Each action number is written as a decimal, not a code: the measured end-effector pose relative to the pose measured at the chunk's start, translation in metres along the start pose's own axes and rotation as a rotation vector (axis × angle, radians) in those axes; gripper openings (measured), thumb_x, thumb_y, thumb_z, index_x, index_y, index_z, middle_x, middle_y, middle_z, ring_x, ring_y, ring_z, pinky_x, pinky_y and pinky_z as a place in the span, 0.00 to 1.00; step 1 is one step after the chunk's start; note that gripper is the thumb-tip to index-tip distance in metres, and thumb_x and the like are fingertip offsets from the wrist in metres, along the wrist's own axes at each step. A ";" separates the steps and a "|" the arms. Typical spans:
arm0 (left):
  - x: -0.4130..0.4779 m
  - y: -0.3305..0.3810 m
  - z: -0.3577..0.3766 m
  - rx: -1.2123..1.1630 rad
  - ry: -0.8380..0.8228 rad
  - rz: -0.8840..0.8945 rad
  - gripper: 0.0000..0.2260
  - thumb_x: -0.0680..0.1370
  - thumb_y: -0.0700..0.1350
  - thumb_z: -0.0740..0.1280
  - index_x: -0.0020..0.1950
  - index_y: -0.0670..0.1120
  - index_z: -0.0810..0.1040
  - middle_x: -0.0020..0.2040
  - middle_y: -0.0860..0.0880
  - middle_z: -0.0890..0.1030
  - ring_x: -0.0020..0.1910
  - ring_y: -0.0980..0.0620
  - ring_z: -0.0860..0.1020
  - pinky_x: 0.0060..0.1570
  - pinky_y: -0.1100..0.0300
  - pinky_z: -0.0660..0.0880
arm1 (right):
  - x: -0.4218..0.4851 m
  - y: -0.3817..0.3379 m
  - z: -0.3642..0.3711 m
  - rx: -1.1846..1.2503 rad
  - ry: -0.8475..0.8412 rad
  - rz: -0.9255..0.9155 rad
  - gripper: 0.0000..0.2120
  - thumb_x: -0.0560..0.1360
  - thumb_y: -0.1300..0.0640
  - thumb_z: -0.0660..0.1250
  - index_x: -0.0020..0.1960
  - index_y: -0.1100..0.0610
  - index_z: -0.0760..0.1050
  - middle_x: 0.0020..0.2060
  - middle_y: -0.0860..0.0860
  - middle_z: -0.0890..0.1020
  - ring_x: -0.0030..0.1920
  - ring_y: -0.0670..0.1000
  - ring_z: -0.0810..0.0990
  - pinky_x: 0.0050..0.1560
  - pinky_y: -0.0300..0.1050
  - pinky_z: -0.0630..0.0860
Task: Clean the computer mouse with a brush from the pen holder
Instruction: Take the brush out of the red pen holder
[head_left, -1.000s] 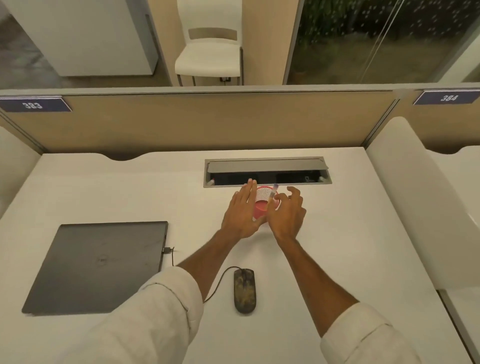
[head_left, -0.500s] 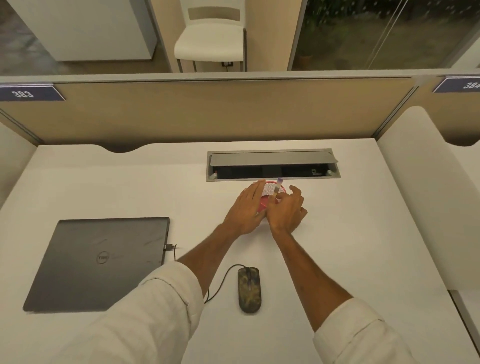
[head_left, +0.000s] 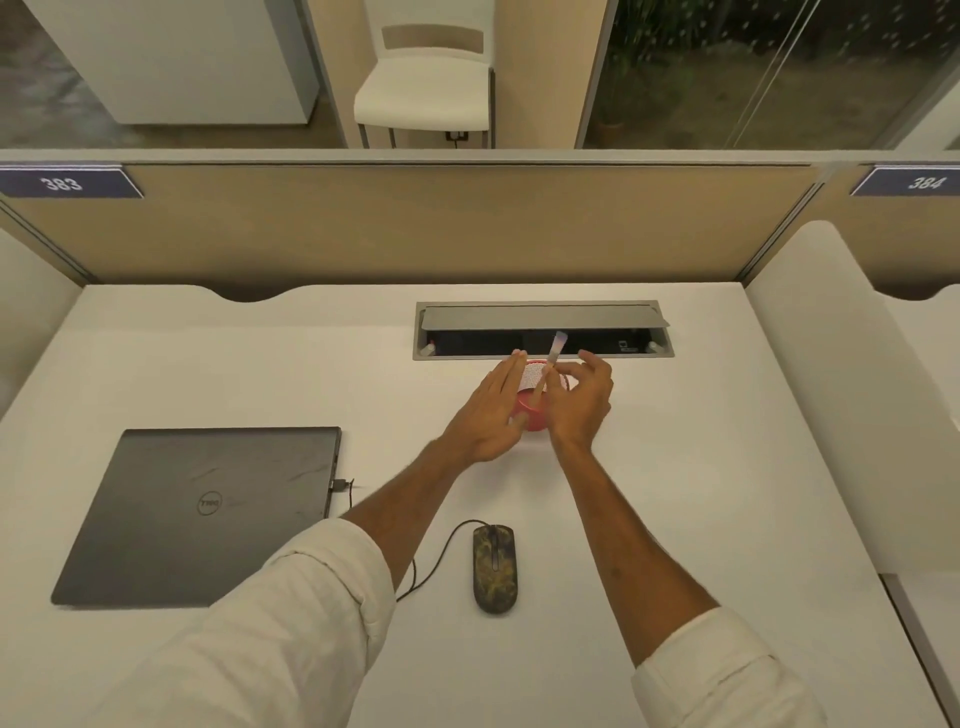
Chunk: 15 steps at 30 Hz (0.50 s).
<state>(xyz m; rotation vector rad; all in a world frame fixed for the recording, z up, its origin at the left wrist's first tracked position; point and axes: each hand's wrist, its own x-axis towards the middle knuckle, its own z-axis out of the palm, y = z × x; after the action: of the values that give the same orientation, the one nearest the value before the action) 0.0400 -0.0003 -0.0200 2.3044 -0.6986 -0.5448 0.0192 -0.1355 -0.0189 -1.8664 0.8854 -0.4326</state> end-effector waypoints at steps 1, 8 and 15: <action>-0.003 0.002 -0.003 -0.002 0.015 0.013 0.33 0.90 0.49 0.58 0.89 0.45 0.43 0.90 0.49 0.44 0.89 0.48 0.44 0.89 0.46 0.49 | 0.000 -0.003 -0.005 0.048 0.010 -0.014 0.12 0.80 0.55 0.77 0.61 0.61 0.86 0.72 0.54 0.78 0.73 0.55 0.76 0.73 0.56 0.77; -0.032 0.025 -0.018 -0.078 0.185 0.013 0.25 0.91 0.52 0.52 0.89 0.49 0.54 0.88 0.49 0.57 0.89 0.49 0.53 0.88 0.50 0.53 | -0.014 -0.015 -0.043 0.196 -0.103 -0.048 0.12 0.82 0.54 0.75 0.62 0.60 0.85 0.58 0.56 0.87 0.59 0.55 0.84 0.61 0.51 0.84; -0.068 0.052 -0.008 -0.224 0.358 -0.035 0.19 0.89 0.55 0.60 0.77 0.49 0.77 0.78 0.48 0.76 0.79 0.47 0.71 0.79 0.56 0.64 | -0.063 0.007 -0.082 0.176 -0.449 -0.052 0.10 0.84 0.50 0.72 0.59 0.56 0.83 0.50 0.52 0.89 0.46 0.50 0.90 0.52 0.45 0.86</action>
<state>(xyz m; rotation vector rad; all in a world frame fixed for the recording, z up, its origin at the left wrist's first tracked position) -0.0252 0.0120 0.0346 2.1285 -0.4033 -0.2031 -0.0773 -0.1425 0.0173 -1.7292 0.4812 -0.1070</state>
